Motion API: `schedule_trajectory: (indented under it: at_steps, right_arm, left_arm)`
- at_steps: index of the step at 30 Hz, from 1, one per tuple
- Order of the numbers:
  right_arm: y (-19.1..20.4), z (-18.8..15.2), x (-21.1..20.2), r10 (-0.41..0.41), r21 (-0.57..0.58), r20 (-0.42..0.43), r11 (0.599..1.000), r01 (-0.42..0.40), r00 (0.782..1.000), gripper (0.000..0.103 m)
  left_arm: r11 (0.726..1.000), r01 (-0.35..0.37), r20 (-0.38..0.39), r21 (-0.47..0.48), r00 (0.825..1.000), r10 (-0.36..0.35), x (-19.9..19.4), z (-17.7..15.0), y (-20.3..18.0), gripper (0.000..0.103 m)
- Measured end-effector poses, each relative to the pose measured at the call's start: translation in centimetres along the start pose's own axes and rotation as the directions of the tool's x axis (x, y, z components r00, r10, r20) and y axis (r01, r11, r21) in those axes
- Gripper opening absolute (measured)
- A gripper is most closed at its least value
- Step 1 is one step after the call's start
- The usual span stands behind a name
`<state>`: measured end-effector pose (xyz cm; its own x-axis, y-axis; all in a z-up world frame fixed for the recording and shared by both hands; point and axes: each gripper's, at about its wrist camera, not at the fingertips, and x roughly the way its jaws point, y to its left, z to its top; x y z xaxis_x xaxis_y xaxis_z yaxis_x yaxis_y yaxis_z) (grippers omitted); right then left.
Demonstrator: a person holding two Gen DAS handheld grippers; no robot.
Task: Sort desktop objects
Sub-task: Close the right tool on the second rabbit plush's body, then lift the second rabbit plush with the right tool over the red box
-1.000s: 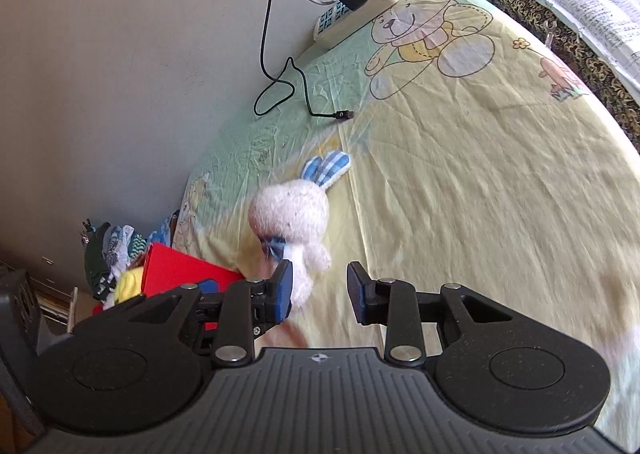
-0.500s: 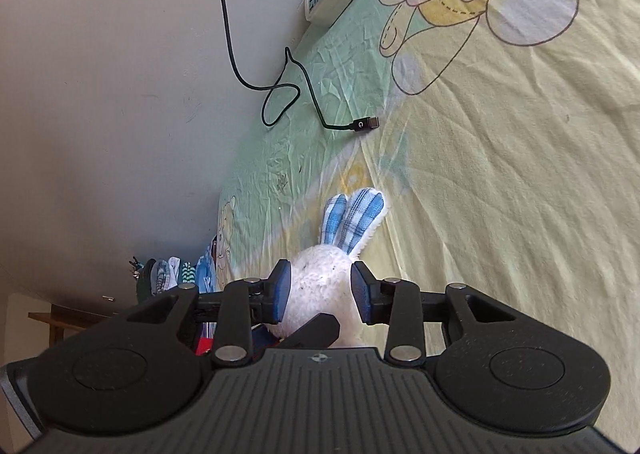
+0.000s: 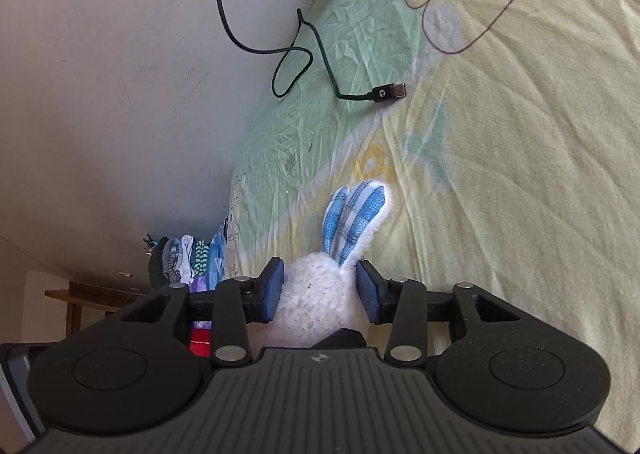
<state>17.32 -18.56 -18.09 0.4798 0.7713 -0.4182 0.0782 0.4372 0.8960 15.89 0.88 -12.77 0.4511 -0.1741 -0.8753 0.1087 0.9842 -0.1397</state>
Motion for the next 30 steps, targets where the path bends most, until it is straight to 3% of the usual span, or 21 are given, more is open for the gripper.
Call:
schedule_trajectory:
  at_steps: [8, 17, 30]
  right_arm:
    - [0.8, -1.3, -2.5, 0.007, -0.002, -0.046, 1.000, -0.007, 0.999, 0.040]
    - [1.8, -6.3, -7.2, -0.049, -0.021, -0.044, 0.999, 0.048, 0.998, 0.039]
    - [4.4, -14.7, -10.5, -0.134, -0.089, -0.070, 0.988, 0.128, 0.988, 0.039]
  left_arm:
    - [0.998, -0.005, -0.013, 0.067, 1.000, 0.006, -1.3, -1.1, -0.6, 0.070]
    - [0.987, 0.040, -0.025, 0.156, 0.999, -0.037, -4.2, -5.3, -2.2, 0.070]
    - [0.935, 0.069, -0.050, 0.349, 0.997, -0.055, -9.8, -13.9, -2.8, 0.069]
